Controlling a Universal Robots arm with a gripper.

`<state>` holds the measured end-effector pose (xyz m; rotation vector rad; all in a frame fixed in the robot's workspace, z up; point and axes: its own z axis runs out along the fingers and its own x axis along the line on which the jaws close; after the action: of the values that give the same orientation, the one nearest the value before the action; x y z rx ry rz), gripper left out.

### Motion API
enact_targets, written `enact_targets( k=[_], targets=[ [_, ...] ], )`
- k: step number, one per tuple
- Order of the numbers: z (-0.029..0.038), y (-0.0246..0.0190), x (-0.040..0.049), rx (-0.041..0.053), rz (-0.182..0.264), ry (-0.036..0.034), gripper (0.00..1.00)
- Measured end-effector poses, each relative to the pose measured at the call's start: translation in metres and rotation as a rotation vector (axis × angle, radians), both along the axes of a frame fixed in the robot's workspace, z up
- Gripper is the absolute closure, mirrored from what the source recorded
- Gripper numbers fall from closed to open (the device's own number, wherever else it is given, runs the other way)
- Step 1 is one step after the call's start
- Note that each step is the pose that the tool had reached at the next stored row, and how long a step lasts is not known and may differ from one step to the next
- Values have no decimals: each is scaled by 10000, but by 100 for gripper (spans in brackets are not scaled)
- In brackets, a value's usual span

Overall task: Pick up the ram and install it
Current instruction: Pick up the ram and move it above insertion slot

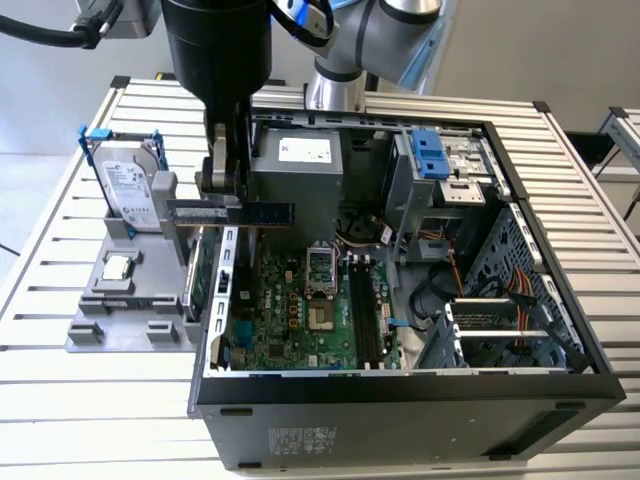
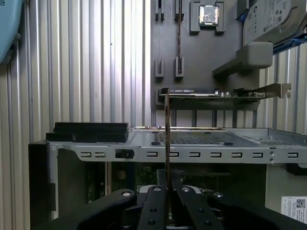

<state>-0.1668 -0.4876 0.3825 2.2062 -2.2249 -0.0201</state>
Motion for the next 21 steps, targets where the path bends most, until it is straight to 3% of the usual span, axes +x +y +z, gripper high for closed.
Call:
enact_targets(
  k=[21],
  targets=[
    [0,0,318,0,0,1,100]
  ],
)
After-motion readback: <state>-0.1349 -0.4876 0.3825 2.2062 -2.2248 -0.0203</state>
